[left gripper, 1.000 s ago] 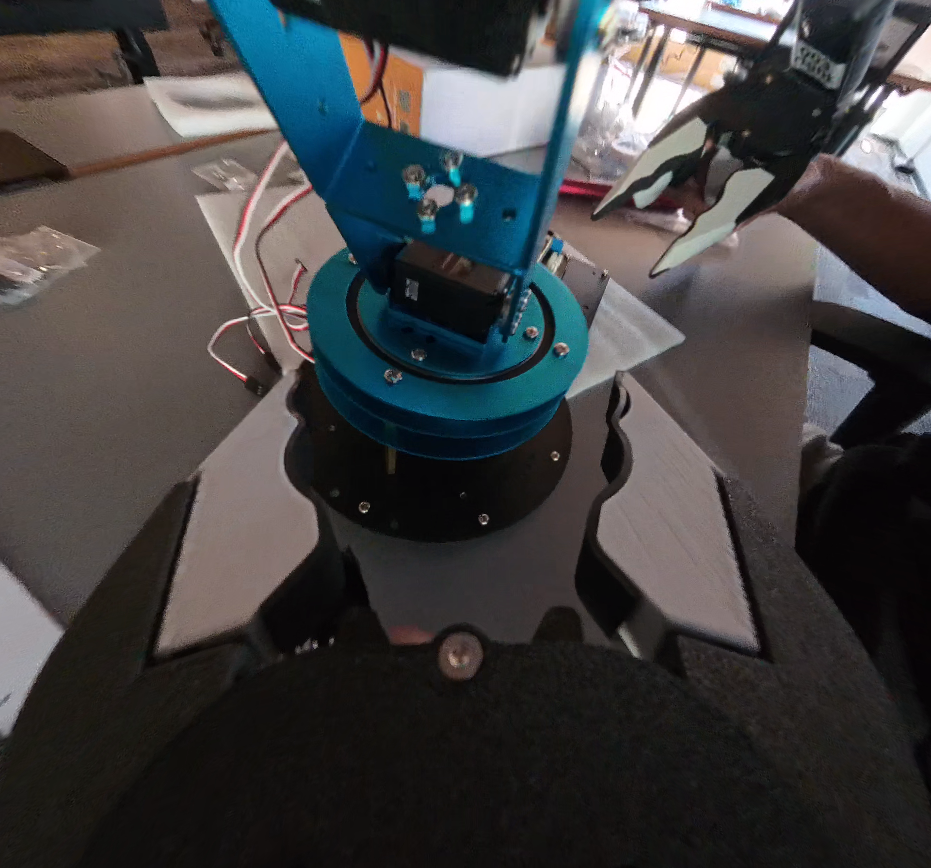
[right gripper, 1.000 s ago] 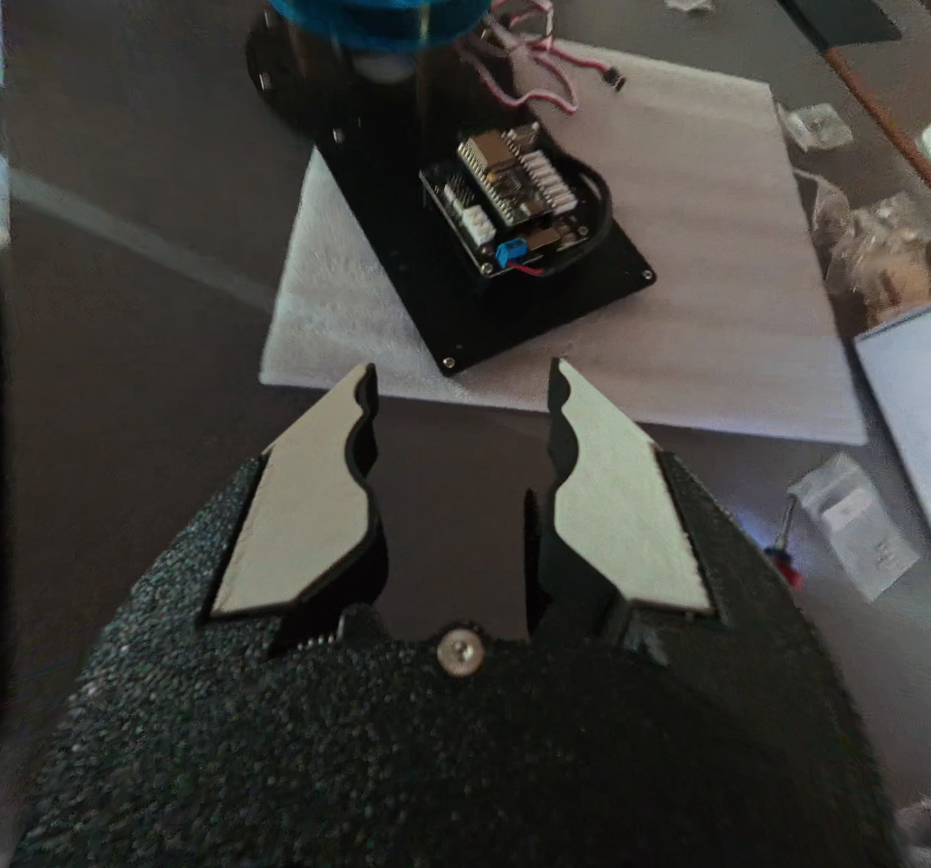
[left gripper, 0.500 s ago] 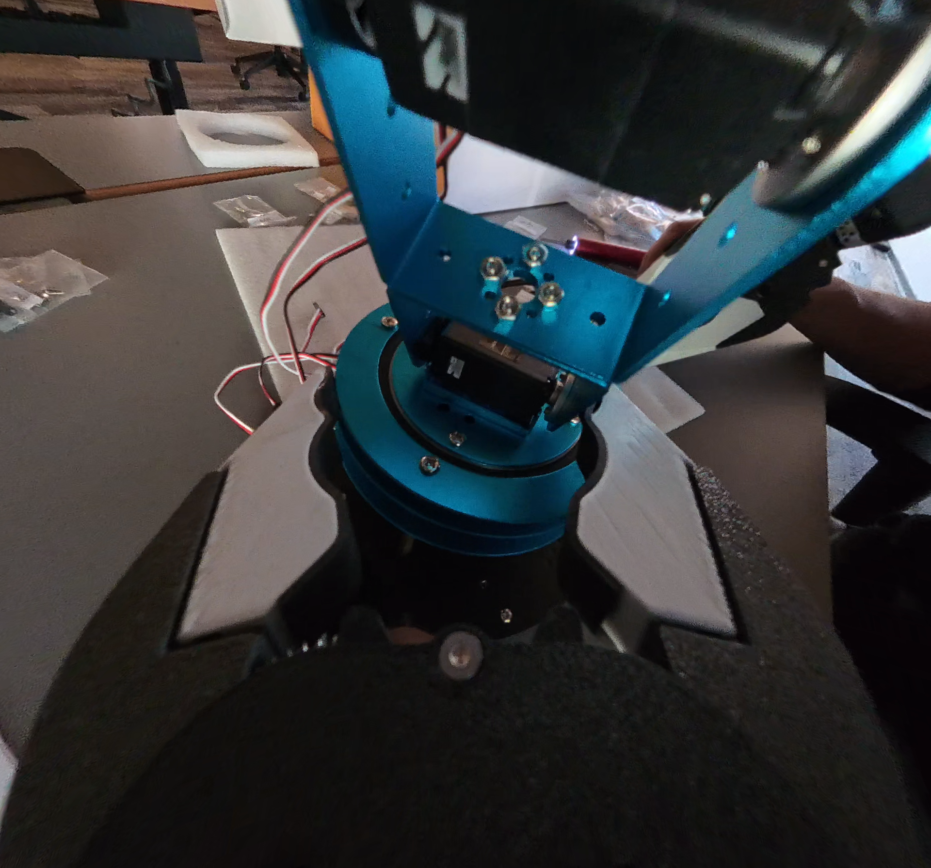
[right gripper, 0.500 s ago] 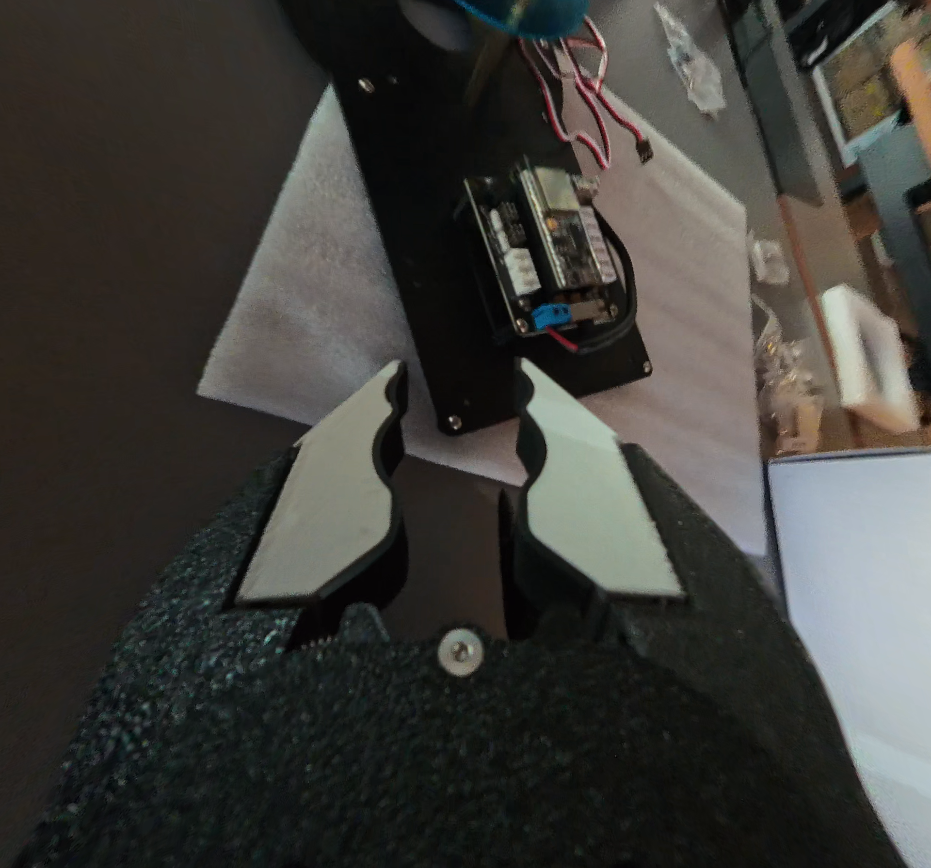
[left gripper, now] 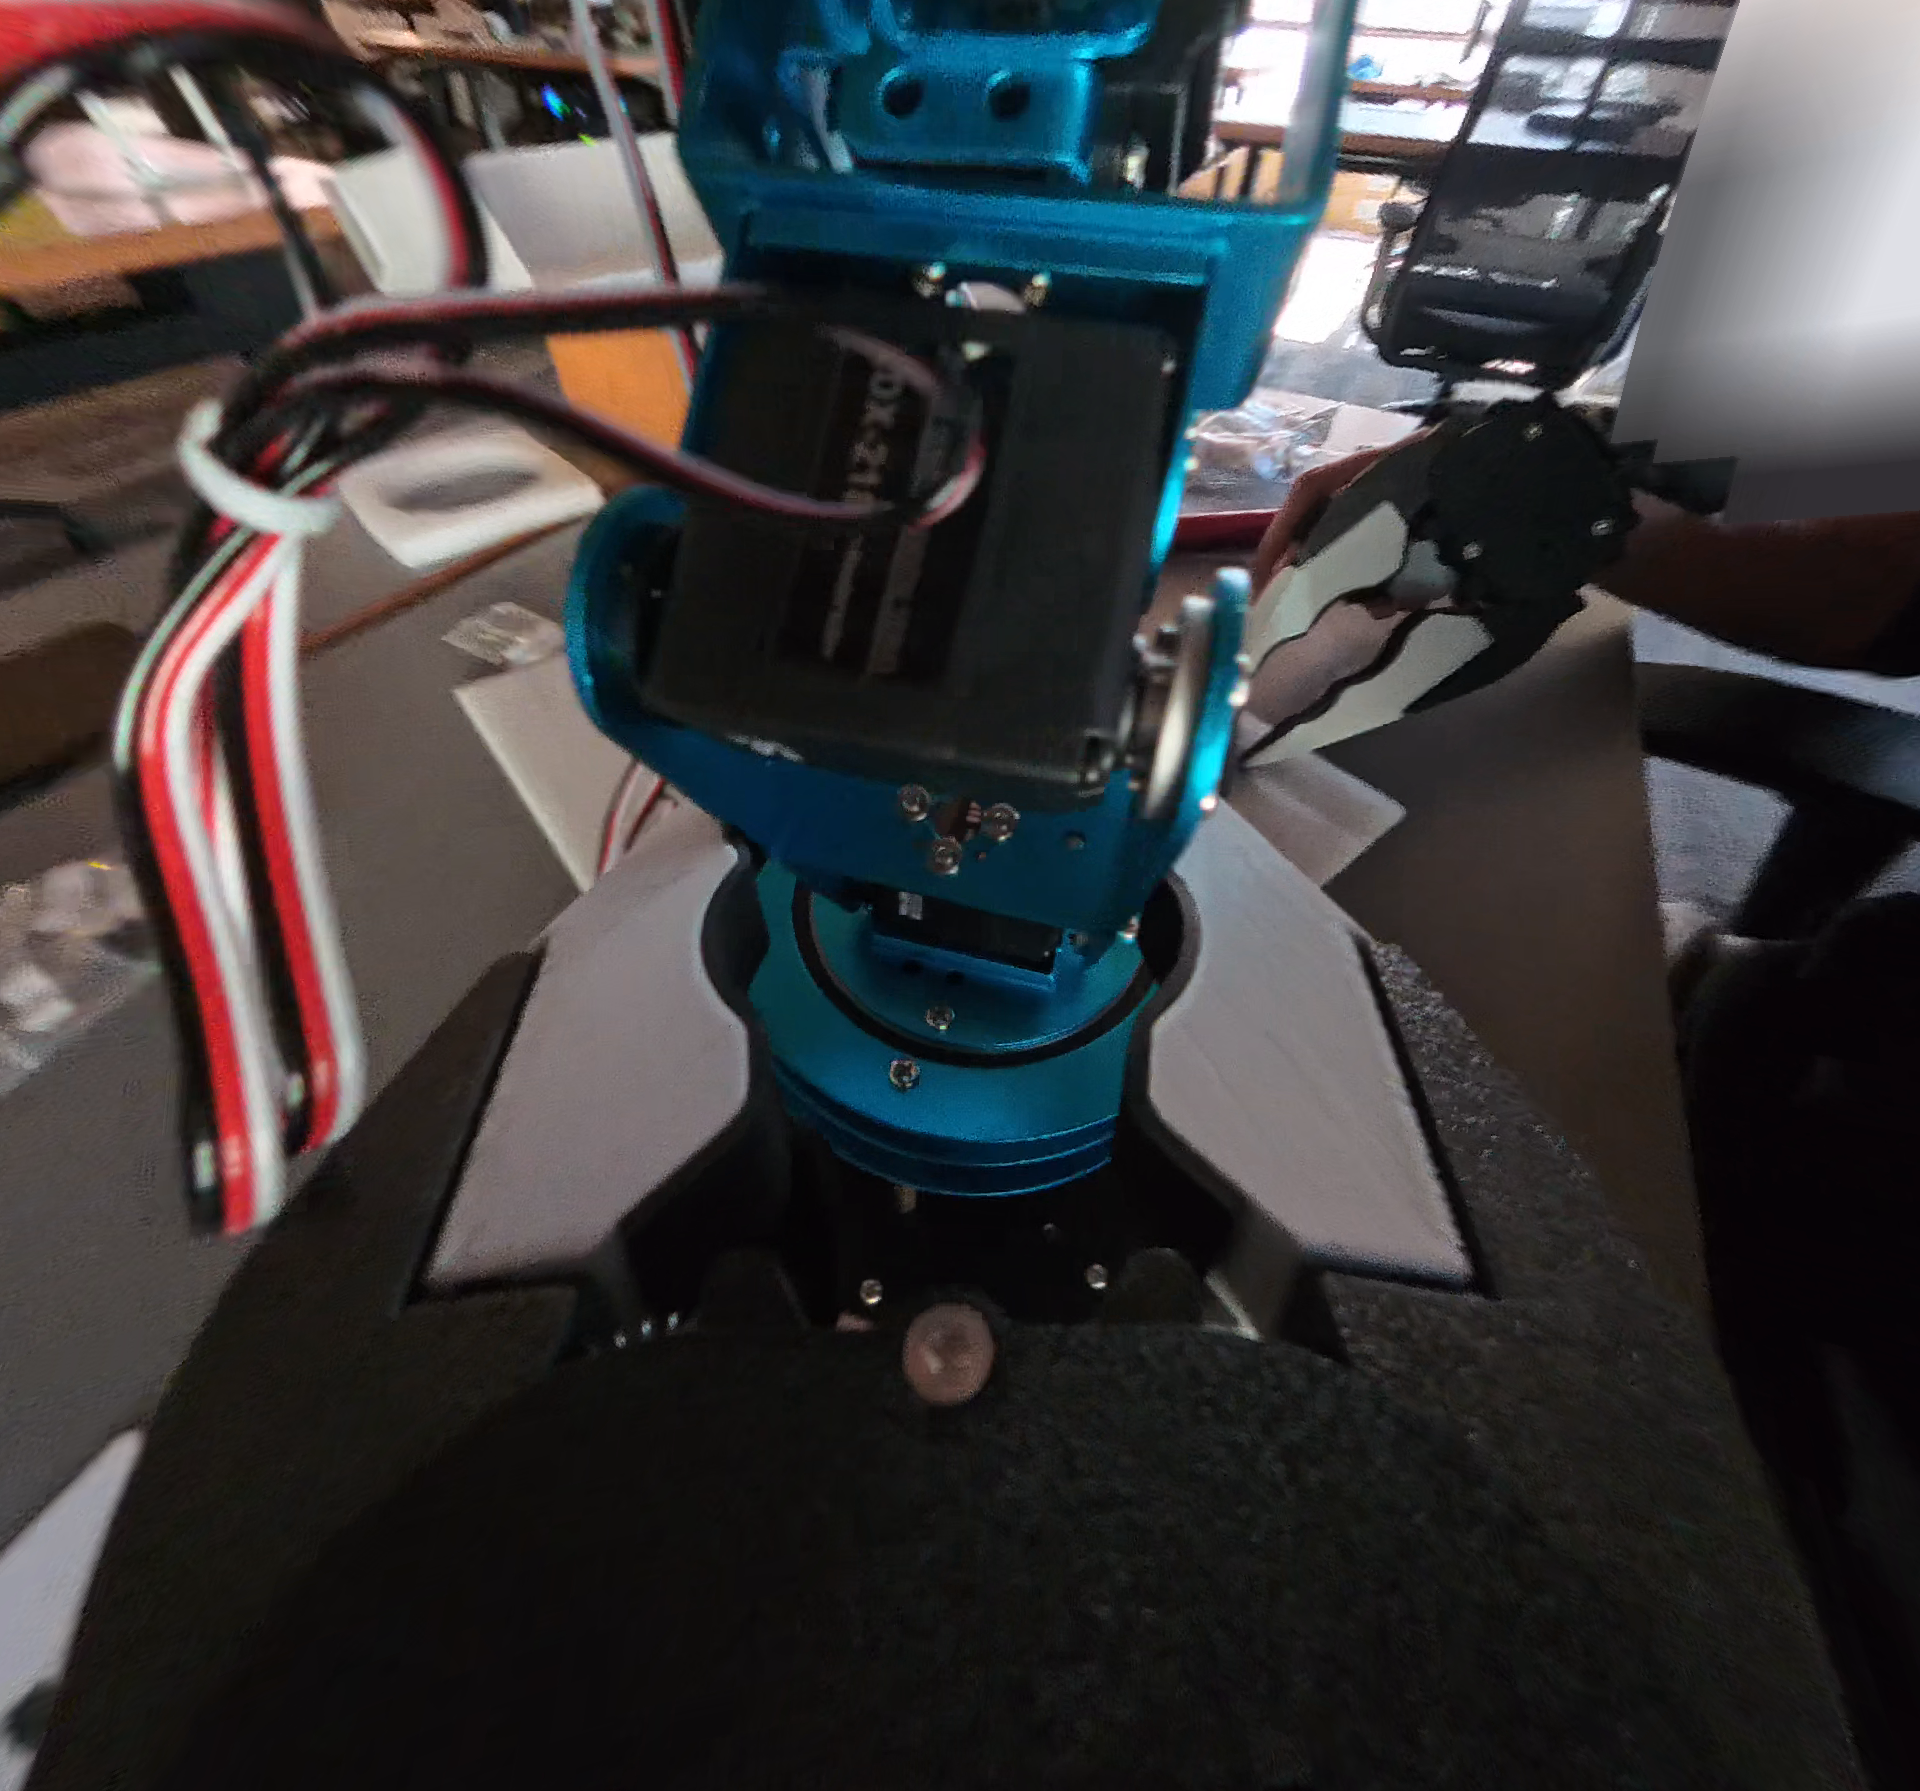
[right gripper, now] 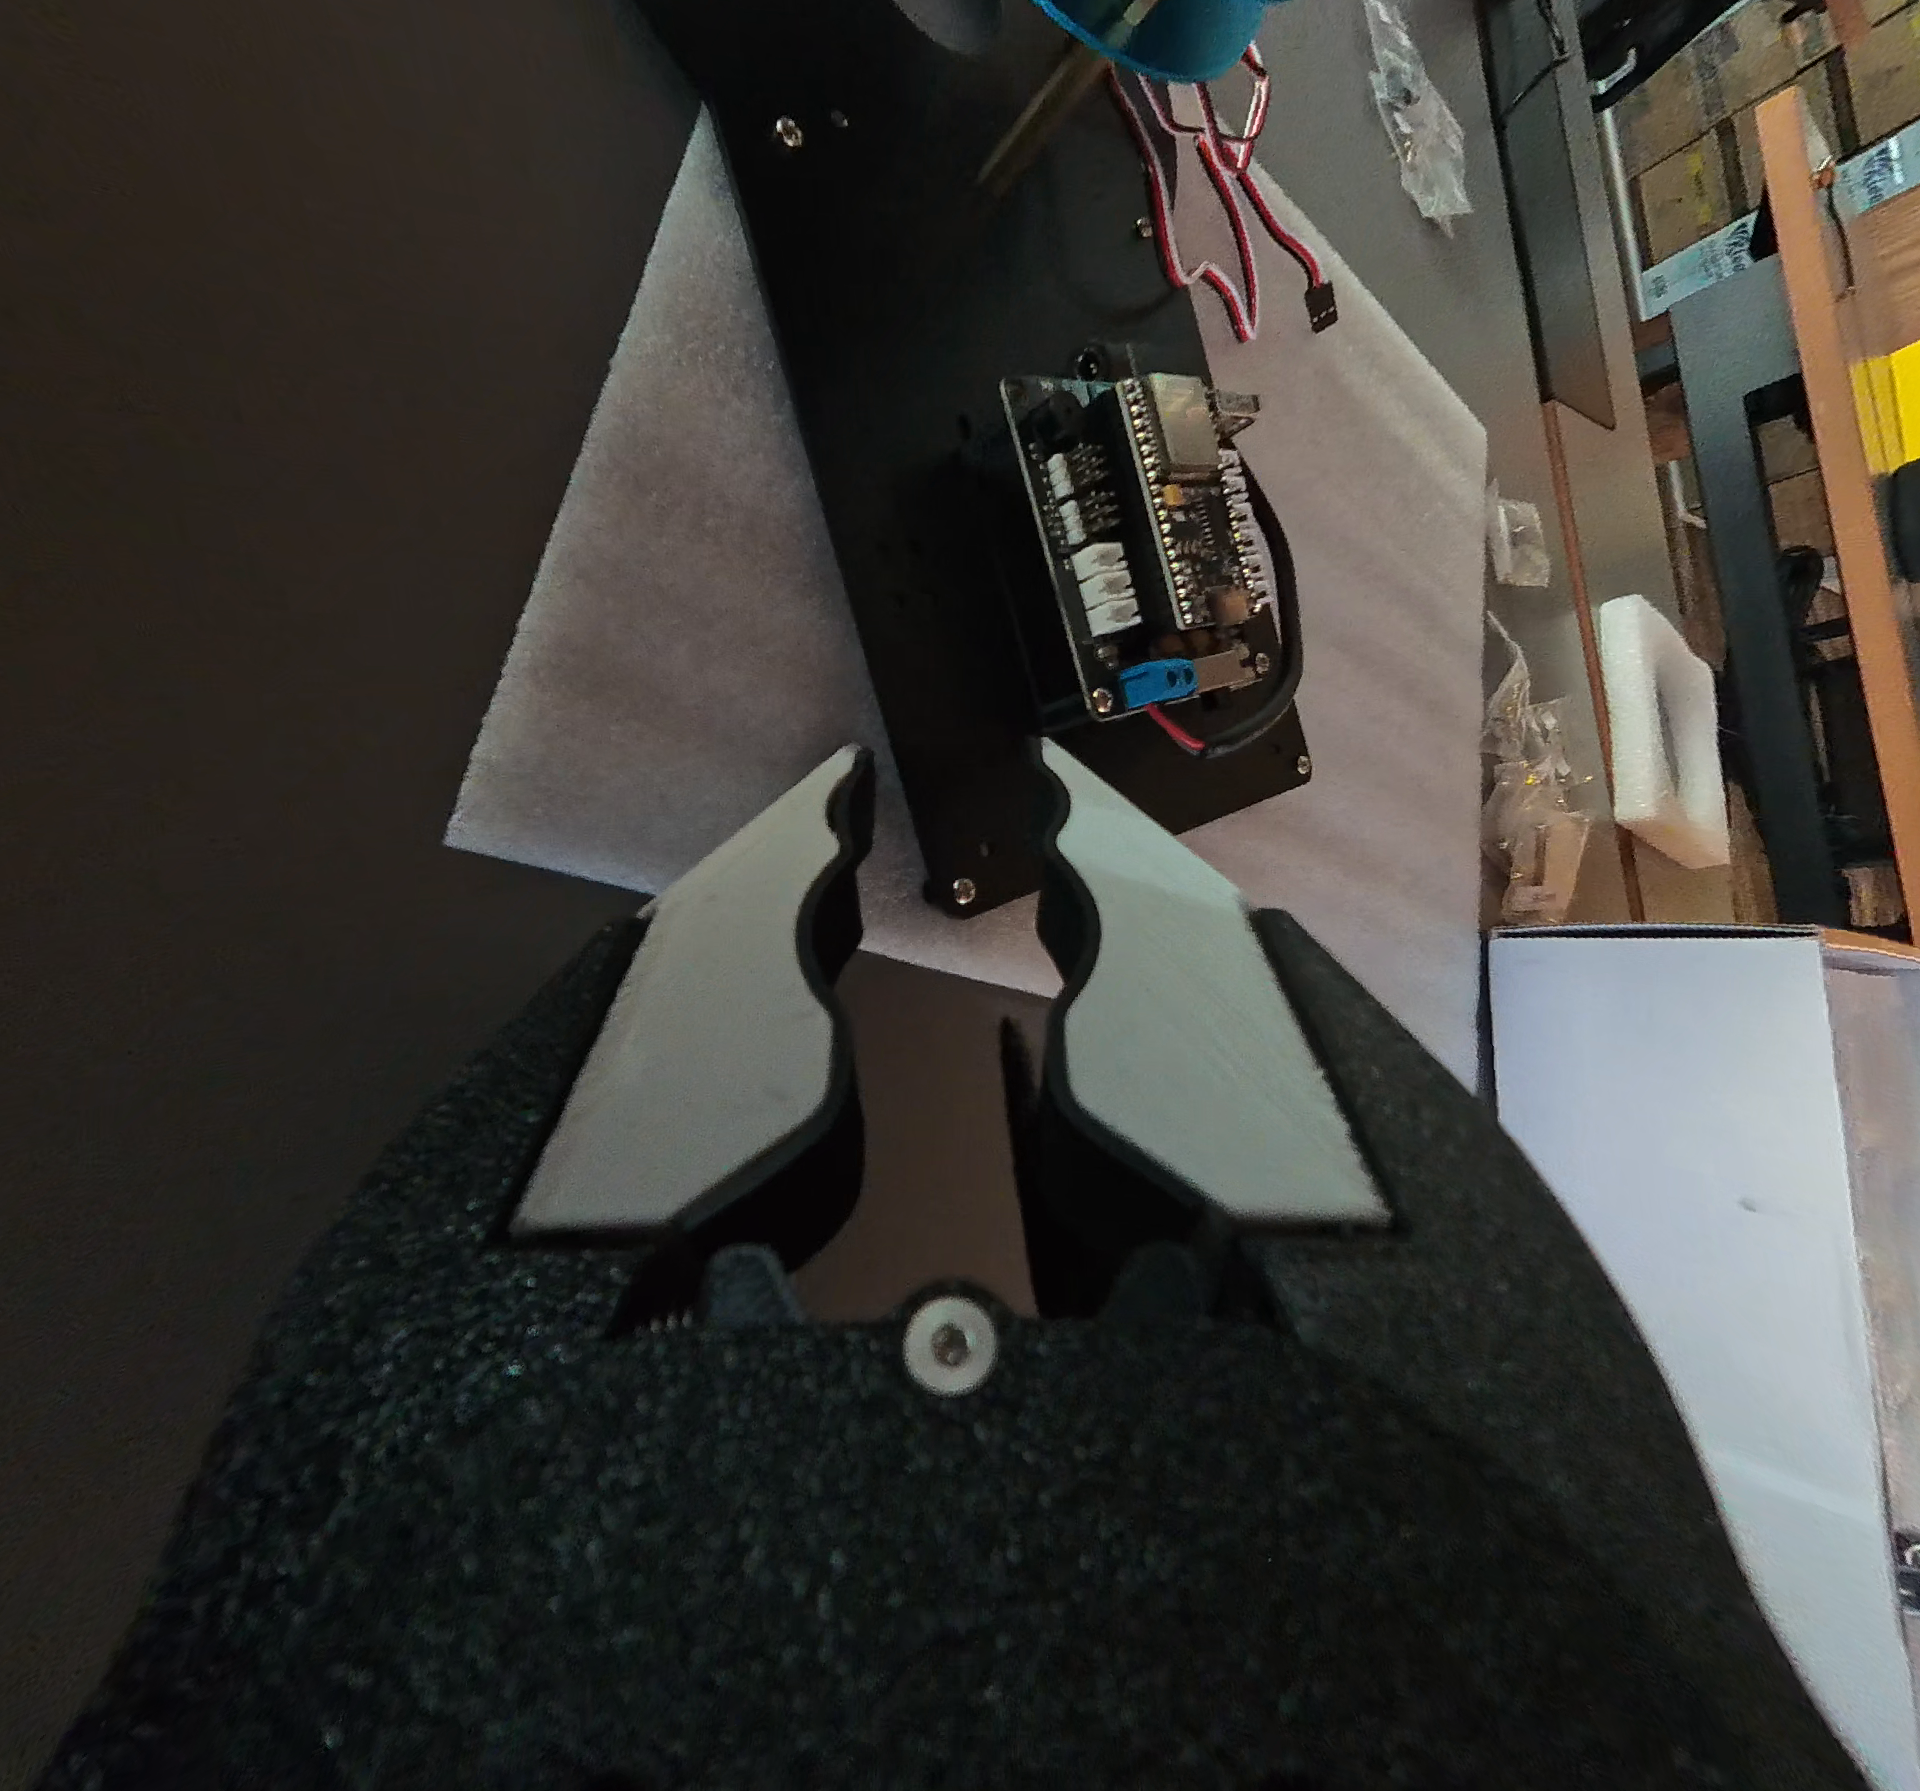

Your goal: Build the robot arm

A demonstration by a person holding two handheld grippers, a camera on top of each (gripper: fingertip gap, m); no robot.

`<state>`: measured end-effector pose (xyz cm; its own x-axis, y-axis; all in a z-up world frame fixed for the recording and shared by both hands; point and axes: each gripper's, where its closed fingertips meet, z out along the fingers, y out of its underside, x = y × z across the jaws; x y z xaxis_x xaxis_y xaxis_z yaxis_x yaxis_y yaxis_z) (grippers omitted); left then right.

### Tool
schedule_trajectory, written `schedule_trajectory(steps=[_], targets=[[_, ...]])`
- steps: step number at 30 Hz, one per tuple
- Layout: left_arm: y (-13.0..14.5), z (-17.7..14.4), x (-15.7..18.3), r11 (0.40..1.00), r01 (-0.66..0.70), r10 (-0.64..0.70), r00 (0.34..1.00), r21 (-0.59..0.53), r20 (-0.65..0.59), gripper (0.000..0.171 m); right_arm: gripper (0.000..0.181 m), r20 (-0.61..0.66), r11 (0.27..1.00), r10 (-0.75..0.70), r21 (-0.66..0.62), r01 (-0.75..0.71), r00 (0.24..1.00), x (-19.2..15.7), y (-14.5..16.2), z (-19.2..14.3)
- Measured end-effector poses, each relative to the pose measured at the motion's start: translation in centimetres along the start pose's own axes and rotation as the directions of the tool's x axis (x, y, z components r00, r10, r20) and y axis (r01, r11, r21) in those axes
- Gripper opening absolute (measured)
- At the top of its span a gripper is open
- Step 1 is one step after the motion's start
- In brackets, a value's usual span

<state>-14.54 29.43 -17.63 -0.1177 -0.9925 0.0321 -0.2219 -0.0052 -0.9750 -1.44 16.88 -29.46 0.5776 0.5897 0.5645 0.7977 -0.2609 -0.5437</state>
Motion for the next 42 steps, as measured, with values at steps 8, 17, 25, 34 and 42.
schedule_trajectory(steps=[8,17,25,34,42], targets=[[0.0,0.2,-0.3,0.988,0.152,-0.152,0.988,-0.023,-0.010,0.070,0.029,-0.056,0.993,-0.111,0.035,0.113,0.992,-0.3,-2.5,0.3],[-1.3,0.9,-3.0,0.932,0.358,-0.360,0.932,-0.051,-0.041,0.070,0.021,-0.135,0.974,-0.225,-0.021,0.224,0.965,1.5,-3.3,2.0],[-2.3,2.1,-5.1,0.846,0.515,-0.532,0.798,-0.137,-0.283,0.076,0.009,-0.025,0.970,-0.240,-0.030,0.240,0.970,4.6,-4.0,1.7],[-3.5,3.0,-6.8,0.729,0.644,-0.684,0.691,-0.230,-0.233,0.068,0.000,0.186,0.997,-0.080,0.000,0.082,0.979,8.7,-5.7,-2.2],[-4.5,3.3,-2.9,0.691,0.671,-0.723,0.653,-0.269,-0.227,0.067,0.000,0.301,0.997,-0.076,0.010,0.077,0.950,7.6,-5.3,-6.4]])
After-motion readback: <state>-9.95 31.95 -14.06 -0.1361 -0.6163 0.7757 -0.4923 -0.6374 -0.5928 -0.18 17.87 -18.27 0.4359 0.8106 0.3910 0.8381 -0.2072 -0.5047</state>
